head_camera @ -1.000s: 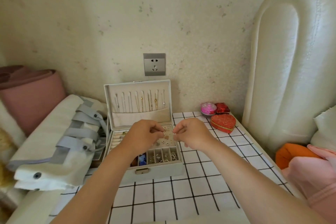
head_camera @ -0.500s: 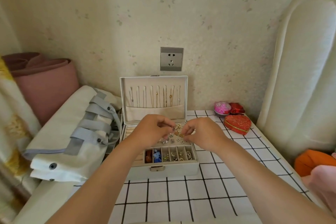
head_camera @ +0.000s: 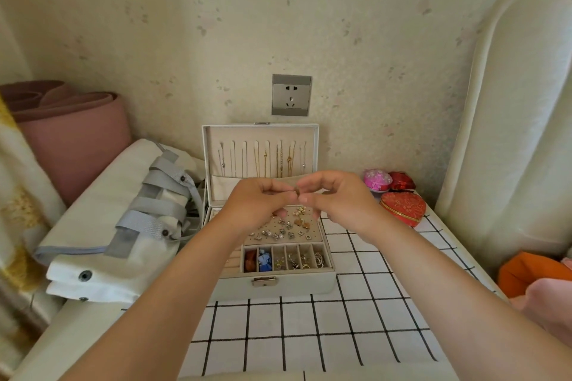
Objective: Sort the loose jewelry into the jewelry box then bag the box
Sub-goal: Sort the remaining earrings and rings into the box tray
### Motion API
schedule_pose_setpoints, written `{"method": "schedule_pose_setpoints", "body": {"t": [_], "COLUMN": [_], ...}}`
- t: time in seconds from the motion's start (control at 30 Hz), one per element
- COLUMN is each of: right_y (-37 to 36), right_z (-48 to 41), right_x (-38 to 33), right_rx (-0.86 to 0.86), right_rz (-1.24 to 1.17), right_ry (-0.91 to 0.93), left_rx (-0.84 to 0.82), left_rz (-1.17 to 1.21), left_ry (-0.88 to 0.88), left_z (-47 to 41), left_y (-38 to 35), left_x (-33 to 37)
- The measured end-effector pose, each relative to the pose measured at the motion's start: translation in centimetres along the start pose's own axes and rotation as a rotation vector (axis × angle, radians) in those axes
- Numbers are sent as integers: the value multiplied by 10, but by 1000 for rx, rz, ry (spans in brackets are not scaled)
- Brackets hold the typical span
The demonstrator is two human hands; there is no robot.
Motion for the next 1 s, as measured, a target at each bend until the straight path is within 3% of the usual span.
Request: {"method": "schedule_pose_setpoints", "body": {"t": [0.2, 0.4, 0.53, 0.77, 1.0], "right_y": [1, -15, -27, -44, -49], "right_z": [-6, -16, -20, -31, -33], "right_x": [2, 16, 17, 13, 6], "right_rx": [44, -17, -35, -37, -27], "right_rz": [-101, -293, -411, -444, -174], "right_ry": [-36, -256, -314, -266, -83], "left_rx": [24, 25, 54, 76, 33], "left_rz": [-92, -227, -187, -157, -136], "left_ry": [-91, -295, -336, -281, -116], "left_z": [-2, -7, -6, -8, -9], "left_y": [5, 15, 26, 44, 47], "left_x": [10, 21, 22, 11, -5]}}
Point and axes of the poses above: each hand's wrist, its own z-axis away from the middle knuckle, its own y-axis out of the back of the hand, x = y × z, the point moved 7 cm from there along -z, towards the middle knuckle, and after that the axes turned 4 degrees about -z, right-handed, at the moved point
